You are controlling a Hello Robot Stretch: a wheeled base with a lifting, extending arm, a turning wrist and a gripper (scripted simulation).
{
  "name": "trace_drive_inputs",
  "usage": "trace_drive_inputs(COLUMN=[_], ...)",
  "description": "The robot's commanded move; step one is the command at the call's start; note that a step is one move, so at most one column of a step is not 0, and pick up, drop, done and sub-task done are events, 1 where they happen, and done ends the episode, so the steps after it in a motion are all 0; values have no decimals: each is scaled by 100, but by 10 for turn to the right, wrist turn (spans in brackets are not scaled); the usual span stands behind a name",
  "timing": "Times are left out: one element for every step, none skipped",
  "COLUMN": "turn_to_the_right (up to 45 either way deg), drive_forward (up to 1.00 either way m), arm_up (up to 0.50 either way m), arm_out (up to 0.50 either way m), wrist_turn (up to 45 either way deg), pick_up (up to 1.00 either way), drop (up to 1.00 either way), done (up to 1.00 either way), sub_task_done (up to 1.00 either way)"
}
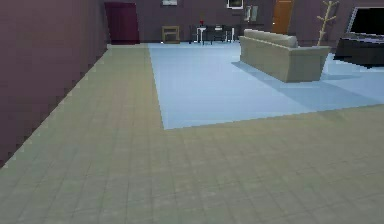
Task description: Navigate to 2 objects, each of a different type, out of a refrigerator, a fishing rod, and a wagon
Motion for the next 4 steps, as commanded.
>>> trace_drive_inputs(turn_to_the_right=[60, 0, 0, 0], drive_forward=[0, 100, 100, 100], arm_up=[0, 0, 0, 0], arm_out=[0, 0, 0, 0], wrist_turn=[0, 0, 0, 0], pick_up=[0, 0, 0, 0], drop=[0, 0, 0, 0], done=[0, 0, 0, 0], sub_task_done=[0, 0, 0, 0])
